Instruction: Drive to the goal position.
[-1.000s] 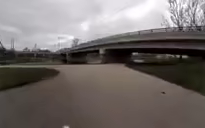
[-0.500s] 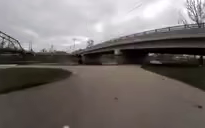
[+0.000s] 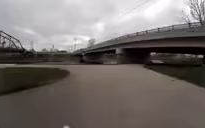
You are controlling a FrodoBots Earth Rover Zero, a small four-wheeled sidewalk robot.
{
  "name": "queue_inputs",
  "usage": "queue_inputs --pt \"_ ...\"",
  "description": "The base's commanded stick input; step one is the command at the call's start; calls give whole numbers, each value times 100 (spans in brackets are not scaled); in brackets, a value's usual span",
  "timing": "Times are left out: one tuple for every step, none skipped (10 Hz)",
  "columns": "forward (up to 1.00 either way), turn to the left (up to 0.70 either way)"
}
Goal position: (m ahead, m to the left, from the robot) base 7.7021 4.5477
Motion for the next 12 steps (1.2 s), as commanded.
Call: queue_inputs --pt "100 0" --pt "100 0" --pt "100 0" --pt "100 0" --pt "100 0" --pt "100 0" --pt "100 0" --pt "100 0" --pt "100 0" --pt "100 0" --pt "100 0" --pt "100 0"
